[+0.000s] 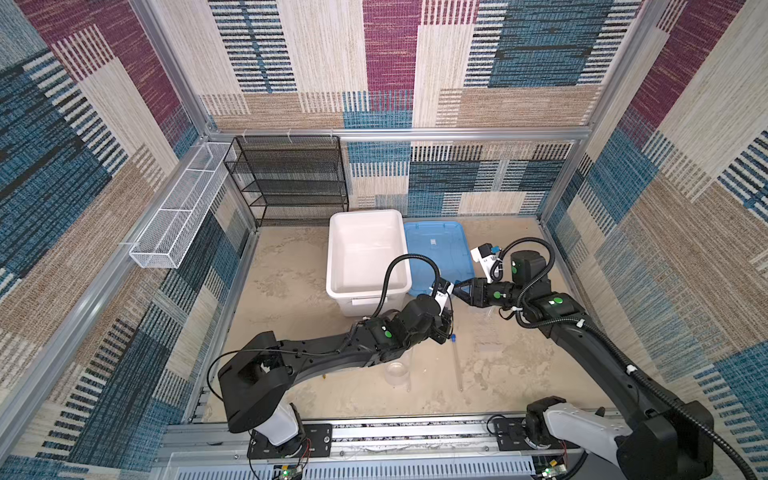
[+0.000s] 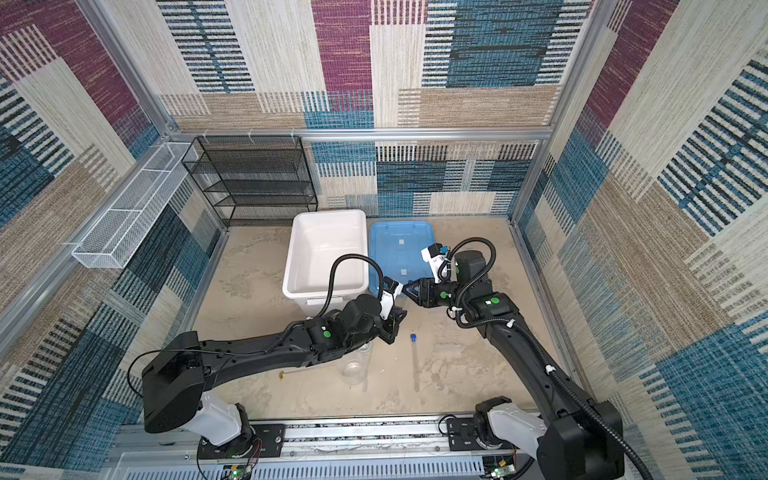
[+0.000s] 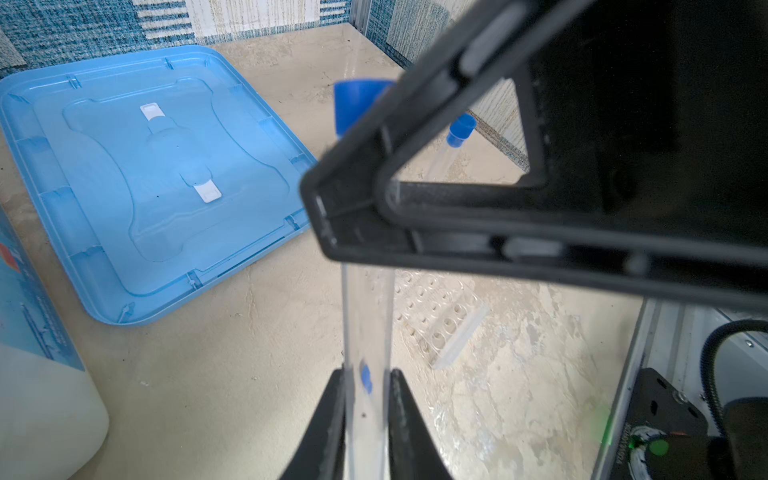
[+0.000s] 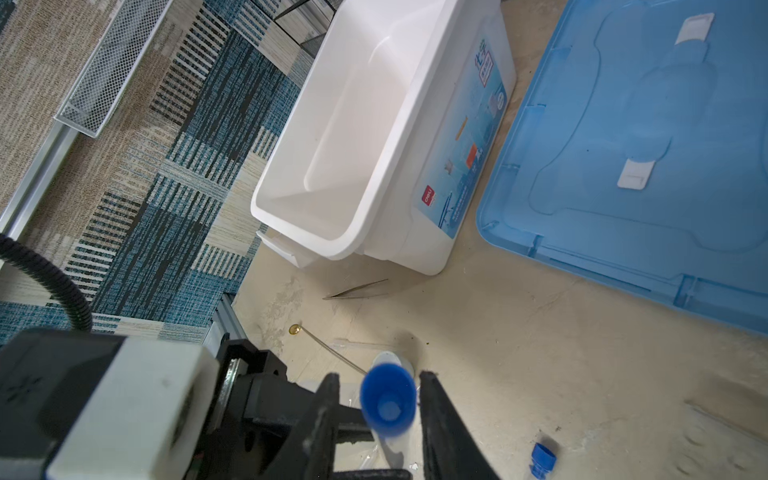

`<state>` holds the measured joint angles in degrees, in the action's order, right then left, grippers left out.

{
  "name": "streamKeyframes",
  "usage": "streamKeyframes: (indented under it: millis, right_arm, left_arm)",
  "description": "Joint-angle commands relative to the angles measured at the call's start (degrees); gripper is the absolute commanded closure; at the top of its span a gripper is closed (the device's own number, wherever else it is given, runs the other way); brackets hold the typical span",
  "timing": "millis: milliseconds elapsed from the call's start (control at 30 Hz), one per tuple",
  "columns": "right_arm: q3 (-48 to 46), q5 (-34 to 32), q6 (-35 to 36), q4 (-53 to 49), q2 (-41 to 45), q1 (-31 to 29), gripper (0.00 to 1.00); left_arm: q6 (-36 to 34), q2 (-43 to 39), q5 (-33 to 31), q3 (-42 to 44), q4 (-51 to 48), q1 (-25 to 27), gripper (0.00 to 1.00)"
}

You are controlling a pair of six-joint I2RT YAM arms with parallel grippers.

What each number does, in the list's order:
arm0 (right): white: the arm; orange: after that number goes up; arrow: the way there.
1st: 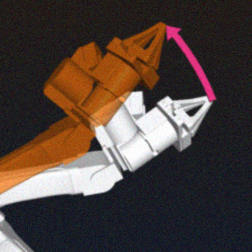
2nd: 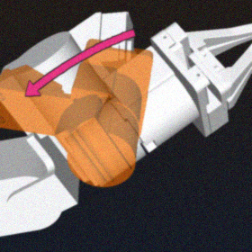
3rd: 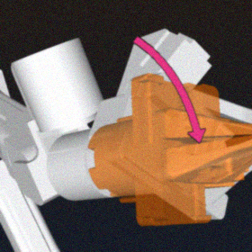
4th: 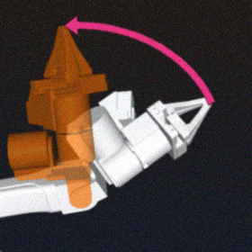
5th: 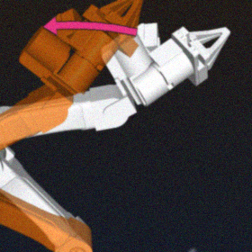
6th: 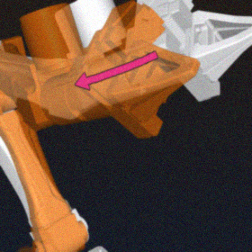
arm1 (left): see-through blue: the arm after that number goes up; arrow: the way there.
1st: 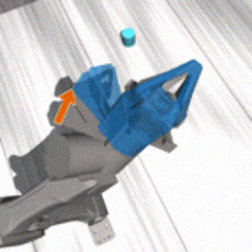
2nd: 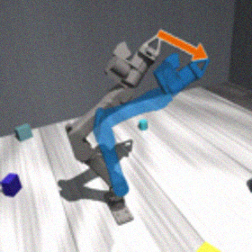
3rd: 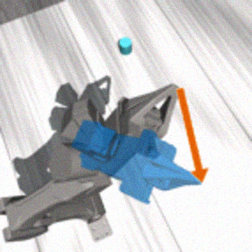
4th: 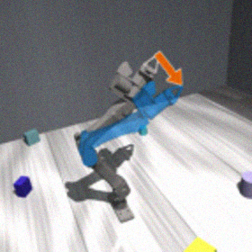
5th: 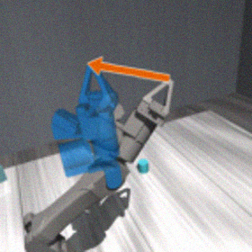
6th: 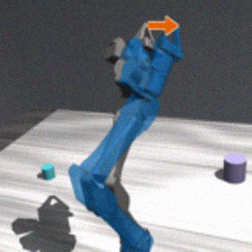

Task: Organize the chemistry lab equipment
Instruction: 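Lift the tube toward the right gripper while the right gripper grasps its capped end, then open the left gripper while the right gripper carries the tube toward the clear rack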

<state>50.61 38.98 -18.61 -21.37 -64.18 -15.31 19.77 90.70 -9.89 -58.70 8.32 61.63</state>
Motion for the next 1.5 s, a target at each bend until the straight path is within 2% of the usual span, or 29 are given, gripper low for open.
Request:
streamKeyframes:
  millis: [0,400,567,633,667,800,1167,1467]
  right_arm:
    - [-0.2,0.3,-0.8,3.0,-0.1,0.0,0.67]
    - [-1.6,0.3,-1.6,3.8,0.4,0.0,0.80]
    - [-2.1,0.3,-1.8,3.9,0.6,0.0,0.82]
    - [-2.2,0.1,-1.9,3.9,0.6,0.0,0.83]
    - [-2.1,-0.1,-1.9,4.0,0.7,0.0,0.83]
    - [-1.7,-2.9,-0.4,3.6,1.3,-0.1,0.83]
    - [-2.4,-19.6,4.0,0.1,8.6,0.0,0.83]
    - [-4.4,-31.8,4.5,-1.7,14.2,0.0,0.84]
  left_arm:
    - [-0.3,0.1,0.7,0.2,2.3,0.0,0.80]
    - [0.2,0.0,0.9,1.7,3.9,0.0,0.80]
    - [0.4,0.0,0.6,1.7,3.9,0.0,0.80]
    - [0.4,0.0,0.7,1.7,4.0,0.0,0.75]
    - [0.4,0.0,0.9,1.7,4.1,0.0,0.65]
    - [1.5,-0.6,2.3,1.9,4.7,0.0,0.00]
    - [9.5,-4.9,7.2,0.4,3.1,-0.3,0.01]
    - [9.5,-4.6,10.6,-0.7,1.5,-0.3,0.01]
